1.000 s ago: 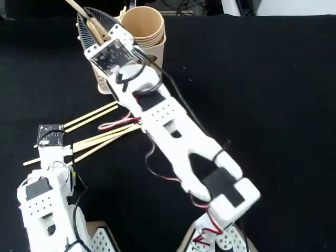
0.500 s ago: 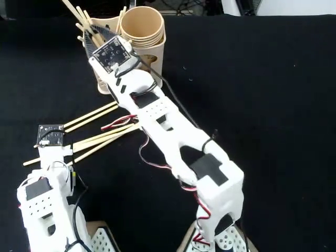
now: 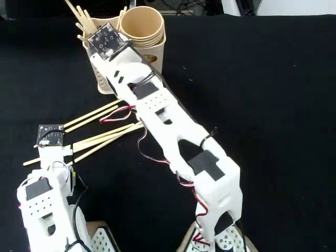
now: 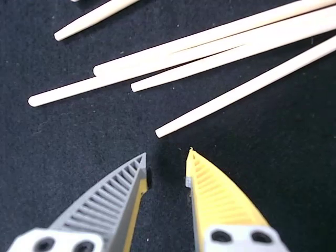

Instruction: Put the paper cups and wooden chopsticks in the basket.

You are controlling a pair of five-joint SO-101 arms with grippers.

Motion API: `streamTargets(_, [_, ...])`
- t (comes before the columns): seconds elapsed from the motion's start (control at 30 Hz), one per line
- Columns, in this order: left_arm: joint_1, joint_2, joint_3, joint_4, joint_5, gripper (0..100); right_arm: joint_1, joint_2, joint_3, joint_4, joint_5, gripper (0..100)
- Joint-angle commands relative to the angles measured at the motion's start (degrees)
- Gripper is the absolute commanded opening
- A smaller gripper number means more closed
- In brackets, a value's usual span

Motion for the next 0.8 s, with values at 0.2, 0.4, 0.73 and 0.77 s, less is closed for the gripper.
streamTargets(0.2, [-0.31,-0.79,-0.13,-0.97,-0.62,13,0.26,-3.82,-2.51,1.14,-0.44,10.7])
streamTargets(0.4, [-0.31,-0.79,-0.13,-0.97,-0.62,13,-0.7,-17.8,4.88,1.14,-0.35,10.7])
streamTargets(0.73, [-0.31,-0.79,-0.13,-0.97,-0.62,14,-4.4,-49.89,23.69,19.25,-0.35,10.9])
streamTargets(0.77, [-0.31,-0.79,-0.13,-0.97,-0.62,14,-4.48,-53.49,24.57,24.88,-0.26,10.9])
